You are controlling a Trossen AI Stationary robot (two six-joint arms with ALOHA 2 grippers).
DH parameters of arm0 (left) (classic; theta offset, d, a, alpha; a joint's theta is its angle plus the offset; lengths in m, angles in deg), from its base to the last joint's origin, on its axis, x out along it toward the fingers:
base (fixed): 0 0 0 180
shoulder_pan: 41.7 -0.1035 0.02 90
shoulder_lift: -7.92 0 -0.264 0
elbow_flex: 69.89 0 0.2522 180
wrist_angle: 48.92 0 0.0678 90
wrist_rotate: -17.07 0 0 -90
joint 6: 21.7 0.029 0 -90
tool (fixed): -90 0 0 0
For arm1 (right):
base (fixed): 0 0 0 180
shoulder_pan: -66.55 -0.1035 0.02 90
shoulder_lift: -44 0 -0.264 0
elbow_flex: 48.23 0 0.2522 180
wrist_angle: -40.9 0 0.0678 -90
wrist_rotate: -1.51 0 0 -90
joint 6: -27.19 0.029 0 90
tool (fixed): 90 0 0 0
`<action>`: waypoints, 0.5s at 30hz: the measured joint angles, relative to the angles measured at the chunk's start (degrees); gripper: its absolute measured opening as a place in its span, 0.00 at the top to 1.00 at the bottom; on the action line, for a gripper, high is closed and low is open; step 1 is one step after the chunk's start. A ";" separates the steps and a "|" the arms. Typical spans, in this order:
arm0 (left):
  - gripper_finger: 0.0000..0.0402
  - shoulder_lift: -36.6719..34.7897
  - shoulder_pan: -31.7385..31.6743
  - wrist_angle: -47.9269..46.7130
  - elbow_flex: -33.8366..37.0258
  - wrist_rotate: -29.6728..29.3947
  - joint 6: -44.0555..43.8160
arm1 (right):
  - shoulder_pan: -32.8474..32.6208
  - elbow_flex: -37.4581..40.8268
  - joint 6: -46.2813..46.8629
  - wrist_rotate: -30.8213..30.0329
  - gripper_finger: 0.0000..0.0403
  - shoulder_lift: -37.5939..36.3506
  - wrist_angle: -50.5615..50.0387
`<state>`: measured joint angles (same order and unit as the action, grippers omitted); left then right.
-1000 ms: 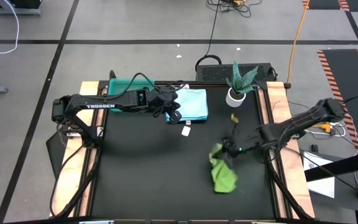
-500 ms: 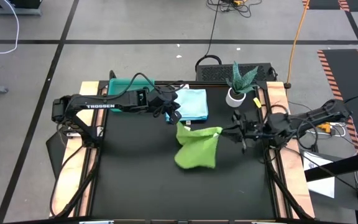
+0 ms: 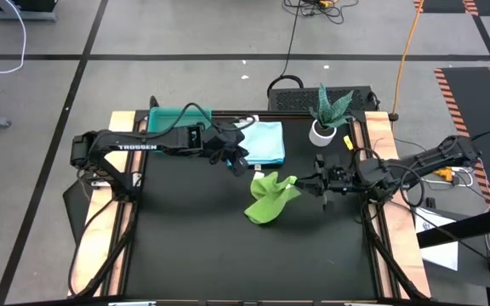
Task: Fold microfiber towels
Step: Fold the green microfiber towel
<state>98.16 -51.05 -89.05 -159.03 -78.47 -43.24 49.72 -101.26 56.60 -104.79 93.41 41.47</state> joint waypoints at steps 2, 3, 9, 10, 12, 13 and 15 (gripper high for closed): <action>0.90 0.43 0.59 -0.60 -0.04 0.00 0.06 | -0.02 0.00 1.95 0.03 1.00 -0.11 -1.31; 0.90 0.57 0.79 -1.24 -0.04 0.00 0.35 | -0.13 0.00 2.87 0.11 1.00 -0.19 -2.43; 0.90 4.20 1.67 0.01 1.64 -0.25 1.79 | -1.27 0.04 11.37 2.39 1.00 -0.31 -10.74; 0.90 4.91 1.66 1.53 1.61 -0.07 1.88 | -1.54 0.04 12.87 2.89 1.00 -0.37 -12.29; 0.89 5.63 1.34 0.12 1.86 0.81 2.09 | -2.66 0.04 15.80 3.09 1.00 -0.29 -15.38; 0.89 6.45 1.27 1.54 1.87 1.13 2.57 | -3.30 0.02 17.34 3.22 1.00 -0.29 -16.98; 0.89 7.21 1.23 5.11 1.51 2.78 3.46 | -4.53 0.03 20.59 4.95 1.00 -0.22 -21.60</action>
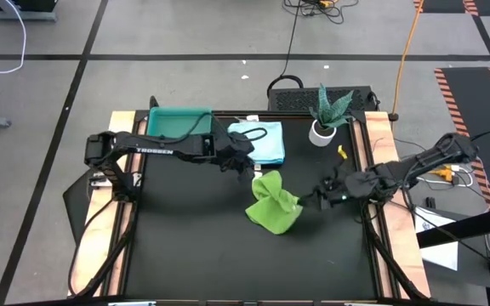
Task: Fold microfiber towels
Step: Fold the green microfiber towel
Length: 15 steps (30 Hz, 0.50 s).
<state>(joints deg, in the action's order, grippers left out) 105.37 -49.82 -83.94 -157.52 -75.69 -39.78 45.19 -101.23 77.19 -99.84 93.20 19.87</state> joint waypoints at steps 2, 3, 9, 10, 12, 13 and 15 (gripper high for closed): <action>0.89 -0.01 -0.28 0.29 0.33 1.69 0.87 | -1.40 -0.01 4.94 1.15 1.00 0.50 -3.20; 0.89 0.44 -0.34 3.11 0.22 2.39 1.50 | -2.12 -0.01 7.17 1.55 1.00 0.58 -5.74; 0.89 1.55 -2.07 8.93 0.05 5.78 3.76 | -6.76 0.05 19.25 5.68 1.00 3.09 -12.49; 0.89 1.66 -2.51 8.24 0.16 6.73 4.47 | -7.36 0.01 20.55 5.75 1.00 3.58 -13.13; 0.89 2.97 -3.06 8.50 0.14 8.41 6.66 | -8.60 0.03 22.49 5.68 1.00 4.57 -15.33; 0.89 3.35 -3.18 8.64 0.13 9.27 7.99 | -8.95 0.03 23.06 5.61 1.00 5.01 -15.35; 0.89 4.19 -3.37 8.22 0.33 11.46 11.06 | -9.20 0.03 24.33 5.64 1.00 5.82 -16.43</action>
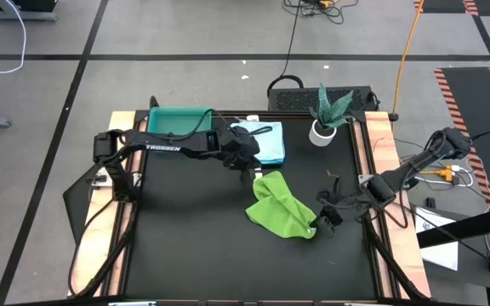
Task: Fold microfiber towels
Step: Fold the green microfiber towel
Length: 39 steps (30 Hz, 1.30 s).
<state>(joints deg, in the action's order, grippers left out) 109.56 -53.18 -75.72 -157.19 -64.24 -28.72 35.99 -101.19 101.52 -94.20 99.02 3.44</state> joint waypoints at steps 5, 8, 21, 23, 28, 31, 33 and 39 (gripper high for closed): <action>0.83 2.58 0.43 1.27 -1.51 5.85 3.67 | 0.92 0.00 1.79 -1.20 1.00 1.32 -0.20; 0.75 3.33 0.92 0.90 -1.68 5.87 3.74 | 3.48 0.00 2.71 -0.32 1.00 4.35 0.76; 0.62 3.11 0.91 -3.56 -1.79 5.41 3.86 | 16.23 -0.02 -14.91 19.19 1.00 29.46 26.40; 0.62 2.10 0.97 -5.31 -1.75 6.35 3.46 | 18.27 -0.02 -16.24 16.82 1.00 29.68 23.92; 0.62 -0.53 1.16 -4.82 -1.79 6.39 2.17 | 23.70 -0.02 -19.84 11.28 1.00 29.66 21.31; 0.62 -2.22 1.20 -4.75 -1.79 6.40 2.05 | 26.28 -0.04 -22.29 8.36 1.00 29.87 20.46; 0.62 -3.02 1.18 -5.33 -1.79 6.37 2.01 | 27.65 -0.04 -24.04 7.43 1.00 30.03 18.90; 0.62 -3.82 1.18 -5.80 -1.79 6.30 0.21 | 29.12 -0.04 -25.43 9.71 1.00 33.19 21.23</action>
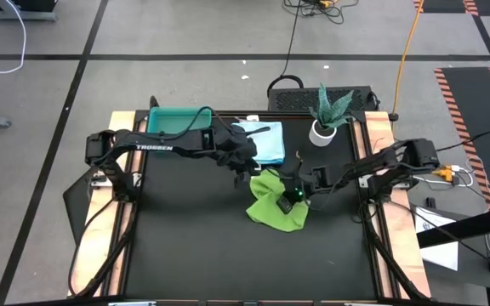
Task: Fold microfiber towels
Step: Fold the green microfiber towel
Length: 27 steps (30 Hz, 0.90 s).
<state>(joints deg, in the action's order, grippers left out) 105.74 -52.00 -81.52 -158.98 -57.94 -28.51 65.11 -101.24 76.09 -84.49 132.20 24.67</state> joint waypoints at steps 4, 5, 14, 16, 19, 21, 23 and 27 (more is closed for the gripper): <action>0.62 0.07 0.00 -2.50 0.00 -0.03 -1.28 | -1.44 0.00 0.42 2.37 1.00 4.90 10.41; 0.62 0.07 0.00 -3.02 0.00 -0.03 -1.30 | -1.76 0.00 0.71 2.87 1.00 6.44 13.85; 0.62 0.07 -0.13 -8.09 0.02 -1.31 -0.56 | -4.20 -3.04 1.27 8.38 1.00 14.02 26.98; 0.62 0.07 -0.16 -10.44 0.02 -2.96 0.90 | -4.42 -3.30 0.23 8.92 1.00 11.66 26.11; 0.62 0.64 -0.17 -13.66 0.02 -4.03 2.82 | -4.28 -3.84 -0.21 8.78 1.00 6.08 26.32; 0.62 1.29 -0.17 -14.87 0.09 -4.05 3.10 | -4.27 -3.71 -0.84 8.09 1.00 2.54 23.10; 0.62 1.70 -0.17 -14.00 0.08 -3.17 3.27 | -4.29 -3.61 -1.67 7.41 1.00 -0.59 20.20; 0.62 3.84 0.09 -12.89 0.05 -2.19 4.78 | -4.29 -3.77 -3.51 6.11 1.00 -6.45 16.83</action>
<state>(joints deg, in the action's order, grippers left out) 109.57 -51.92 -94.42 -158.93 -60.13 -23.73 60.82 -105.01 72.58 -78.38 125.75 41.50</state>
